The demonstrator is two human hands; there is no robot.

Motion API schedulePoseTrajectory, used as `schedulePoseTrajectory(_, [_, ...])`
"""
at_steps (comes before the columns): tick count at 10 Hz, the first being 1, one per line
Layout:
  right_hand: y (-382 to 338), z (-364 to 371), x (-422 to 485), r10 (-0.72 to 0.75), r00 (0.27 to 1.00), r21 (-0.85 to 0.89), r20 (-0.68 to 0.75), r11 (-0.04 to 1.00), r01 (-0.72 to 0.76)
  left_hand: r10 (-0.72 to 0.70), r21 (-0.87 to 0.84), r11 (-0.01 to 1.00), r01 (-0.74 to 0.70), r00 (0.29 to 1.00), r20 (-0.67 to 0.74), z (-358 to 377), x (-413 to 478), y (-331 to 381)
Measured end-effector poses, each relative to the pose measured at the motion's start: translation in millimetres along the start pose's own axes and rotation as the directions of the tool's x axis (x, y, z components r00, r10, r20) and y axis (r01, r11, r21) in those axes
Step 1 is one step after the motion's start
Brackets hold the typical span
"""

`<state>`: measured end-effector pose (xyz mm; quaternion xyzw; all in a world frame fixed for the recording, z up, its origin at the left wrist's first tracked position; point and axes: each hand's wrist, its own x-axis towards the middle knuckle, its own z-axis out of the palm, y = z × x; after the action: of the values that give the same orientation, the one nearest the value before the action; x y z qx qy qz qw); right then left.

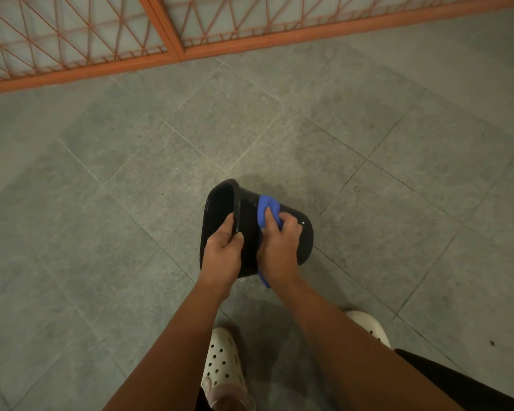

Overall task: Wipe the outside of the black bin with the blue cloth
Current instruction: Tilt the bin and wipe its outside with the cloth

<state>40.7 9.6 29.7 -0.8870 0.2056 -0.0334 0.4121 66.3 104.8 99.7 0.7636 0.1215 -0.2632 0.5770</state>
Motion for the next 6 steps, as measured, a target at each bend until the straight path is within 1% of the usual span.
schedulePoseTrajectory(1, [-3,8,-18,-0.07,0.998,0.015,-0.005,0.997,0.07,-0.047,-0.049,0.998,0.043,0.996,-0.078,-1,4,-1])
schedulePoseTrajectory(2, [-4,8,-13,-0.257,0.966,-0.034,-0.039,0.966,0.256,-0.036,-0.061,0.998,0.03,0.994,-0.101,-2,5,-2])
schedulePoseTrajectory(3, [8,11,3,-0.254,0.966,-0.069,-0.058,0.966,0.249,-0.009,-0.076,0.997,-0.001,0.991,-0.134,0,6,0])
schedulePoseTrajectory(4, [16,9,0,-0.071,0.995,0.023,-0.076,0.997,0.073,-0.001,-0.083,0.996,-0.013,0.986,-0.164,3,5,-1])
schedulePoseTrajectory(5, [8,17,-13,-0.075,0.994,0.106,-0.081,0.991,0.083,-0.034,-0.134,0.991,0.011,0.985,-0.171,1,7,0])
schedulePoseTrajectory(6, [-9,19,-12,-0.152,0.987,0.097,-0.041,0.983,0.156,-0.062,-0.161,0.986,0.042,0.99,-0.124,-3,11,3])
